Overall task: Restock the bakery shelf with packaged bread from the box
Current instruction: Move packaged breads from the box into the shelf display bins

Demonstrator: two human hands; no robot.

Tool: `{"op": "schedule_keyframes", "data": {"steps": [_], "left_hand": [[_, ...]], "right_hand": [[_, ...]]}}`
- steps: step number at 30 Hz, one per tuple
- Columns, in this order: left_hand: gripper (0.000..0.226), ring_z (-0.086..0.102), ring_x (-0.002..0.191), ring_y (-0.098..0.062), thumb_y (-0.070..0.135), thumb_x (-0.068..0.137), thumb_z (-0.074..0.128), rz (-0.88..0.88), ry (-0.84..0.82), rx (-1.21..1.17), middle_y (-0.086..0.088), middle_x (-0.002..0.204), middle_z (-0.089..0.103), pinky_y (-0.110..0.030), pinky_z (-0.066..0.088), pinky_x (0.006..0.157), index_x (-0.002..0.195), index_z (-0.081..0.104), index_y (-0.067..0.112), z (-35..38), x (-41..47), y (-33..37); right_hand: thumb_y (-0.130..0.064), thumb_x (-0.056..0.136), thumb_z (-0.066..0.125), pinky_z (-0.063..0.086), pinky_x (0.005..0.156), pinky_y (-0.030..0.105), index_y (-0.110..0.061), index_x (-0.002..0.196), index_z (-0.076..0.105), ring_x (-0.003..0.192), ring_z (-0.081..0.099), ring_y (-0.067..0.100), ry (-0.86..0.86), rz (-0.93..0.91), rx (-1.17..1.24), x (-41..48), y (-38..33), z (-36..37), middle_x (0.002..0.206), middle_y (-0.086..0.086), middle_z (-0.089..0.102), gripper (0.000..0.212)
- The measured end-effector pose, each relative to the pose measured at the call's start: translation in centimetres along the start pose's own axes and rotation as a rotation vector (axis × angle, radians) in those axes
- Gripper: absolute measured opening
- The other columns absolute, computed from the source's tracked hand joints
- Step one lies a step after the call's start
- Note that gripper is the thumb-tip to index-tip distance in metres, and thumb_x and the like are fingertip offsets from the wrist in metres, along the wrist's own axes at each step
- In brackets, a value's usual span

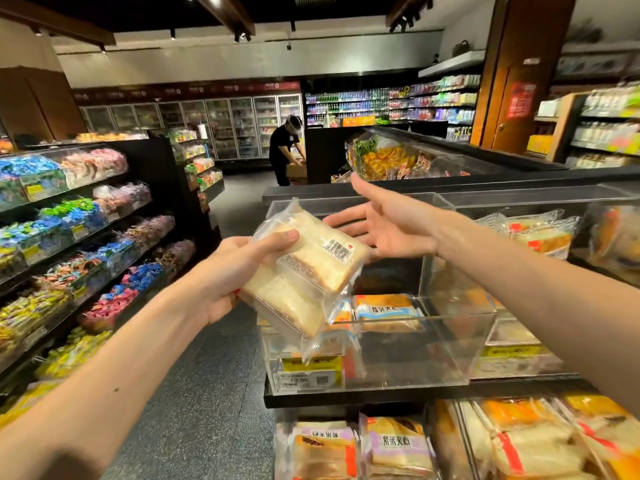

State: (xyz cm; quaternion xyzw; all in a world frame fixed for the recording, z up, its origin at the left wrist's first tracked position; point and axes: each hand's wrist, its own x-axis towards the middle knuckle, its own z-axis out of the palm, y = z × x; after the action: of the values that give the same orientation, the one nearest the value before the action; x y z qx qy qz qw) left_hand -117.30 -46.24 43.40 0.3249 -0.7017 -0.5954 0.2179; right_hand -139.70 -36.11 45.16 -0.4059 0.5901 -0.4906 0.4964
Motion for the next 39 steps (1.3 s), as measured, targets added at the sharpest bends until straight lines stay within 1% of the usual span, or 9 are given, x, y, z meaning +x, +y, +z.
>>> {"op": "schedule_keyframes", "data": {"steps": [4, 8, 13, 17, 20, 23, 30, 34, 39], "left_hand": [[0.058, 0.075, 0.082, -0.022, 0.053, 0.067, 0.073, 0.013, -0.052, 0.004, -0.004, 0.094, 0.078, -0.031, 0.056, 0.065, 0.111, 0.071, 0.015, 1.7, 0.6, 1.0], [0.058, 0.076, 0.079, -0.023, 0.053, 0.066, 0.076, 0.010, -0.062, -0.015, -0.005, 0.091, 0.078, -0.030, 0.059, 0.056, 0.110, 0.071, 0.016, 3.2, 1.1, 1.6], [0.040, 0.071, 0.058, -0.009, 0.051, 0.070, 0.074, 0.076, 0.006, -0.068, 0.003, 0.071, 0.076, -0.020, 0.051, 0.044, 0.092, 0.071, 0.018, 4.4, 2.0, 2.2], [0.042, 0.074, 0.070, -0.016, 0.050, 0.075, 0.075, 0.096, 0.061, -0.032, -0.004, 0.084, 0.078, -0.027, 0.057, 0.059, 0.096, 0.073, 0.014, 3.5, 2.8, 1.8], [0.046, 0.074, 0.086, -0.025, 0.049, 0.075, 0.077, 0.139, 0.111, 0.018, -0.009, 0.093, 0.077, -0.039, 0.060, 0.079, 0.104, 0.072, 0.013, 2.5, 3.3, 1.2], [0.041, 0.074, 0.084, -0.023, 0.046, 0.078, 0.077, 0.166, 0.126, 0.049, -0.007, 0.091, 0.077, -0.040, 0.059, 0.080, 0.102, 0.071, 0.013, 2.2, 3.3, 1.0], [0.034, 0.075, 0.083, -0.024, 0.040, 0.083, 0.075, 0.180, 0.076, 0.052, -0.008, 0.090, 0.077, -0.034, 0.060, 0.070, 0.101, 0.071, 0.012, 3.2, 3.2, 1.3], [0.034, 0.074, 0.084, -0.026, 0.040, 0.084, 0.074, 0.163, 0.088, 0.045, -0.010, 0.092, 0.077, -0.039, 0.060, 0.076, 0.101, 0.071, 0.011, 3.4, 3.5, 1.1], [0.032, 0.074, 0.075, -0.021, 0.040, 0.085, 0.073, 0.144, 0.070, 0.021, -0.008, 0.089, 0.077, -0.034, 0.060, 0.068, 0.101, 0.072, 0.012, 3.7, 4.1, 0.6]], "right_hand": [[-0.024, 0.085, 0.068, 0.048, 0.053, 0.015, -0.010, 0.121, 0.067, 0.087, 0.054, 0.017, 0.063, -0.039, -0.197, -2.8, -1.2, -0.7, 0.108, 0.010, 0.065, 0.039], [-0.016, 0.091, 0.064, 0.051, 0.088, 0.035, -0.009, 0.120, 0.066, 0.102, 0.061, 0.022, 0.112, -0.018, -0.183, -4.0, -0.8, -1.7, 0.114, 0.011, 0.067, 0.030], [-0.007, 0.094, 0.058, 0.054, 0.056, 0.019, -0.012, 0.109, 0.067, 0.079, 0.068, 0.011, 0.203, -0.074, -0.217, -5.7, -2.6, -2.7, 0.088, -0.001, 0.072, 0.018], [-0.004, 0.090, 0.065, 0.059, 0.063, 0.023, -0.009, 0.106, 0.072, 0.076, 0.070, 0.008, 0.328, -0.127, -0.398, -7.2, -3.9, -3.8, 0.090, 0.001, 0.074, 0.018], [-0.011, 0.086, 0.073, 0.057, 0.073, 0.019, -0.014, 0.102, 0.077, 0.082, 0.067, 0.005, 0.399, -0.200, -0.897, -6.9, -3.4, -4.3, 0.092, -0.003, 0.075, 0.016], [-0.017, 0.084, 0.077, 0.049, 0.067, 0.008, -0.019, 0.099, 0.079, 0.079, 0.066, 0.002, 0.303, -0.171, -1.330, -4.9, -1.1, -3.3, 0.089, -0.009, 0.075, 0.015], [-0.014, 0.082, 0.075, 0.051, 0.068, 0.028, -0.011, 0.104, 0.076, 0.077, 0.066, 0.020, 0.006, 0.105, -1.689, -0.8, 6.0, -0.6, 0.097, 0.008, 0.074, 0.022], [-0.027, 0.078, 0.081, 0.042, 0.063, 0.027, -0.010, 0.108, 0.071, 0.085, 0.065, 0.026, -0.089, 0.169, -1.700, 0.4, 7.0, 0.4, 0.097, 0.007, 0.068, 0.035], [-0.041, 0.083, 0.077, 0.061, 0.077, 0.031, -0.017, 0.103, 0.073, 0.064, 0.065, 0.000, -0.289, 0.413, -1.374, 0.6, 8.2, 0.2, 0.084, -0.008, 0.065, 0.031]]}}
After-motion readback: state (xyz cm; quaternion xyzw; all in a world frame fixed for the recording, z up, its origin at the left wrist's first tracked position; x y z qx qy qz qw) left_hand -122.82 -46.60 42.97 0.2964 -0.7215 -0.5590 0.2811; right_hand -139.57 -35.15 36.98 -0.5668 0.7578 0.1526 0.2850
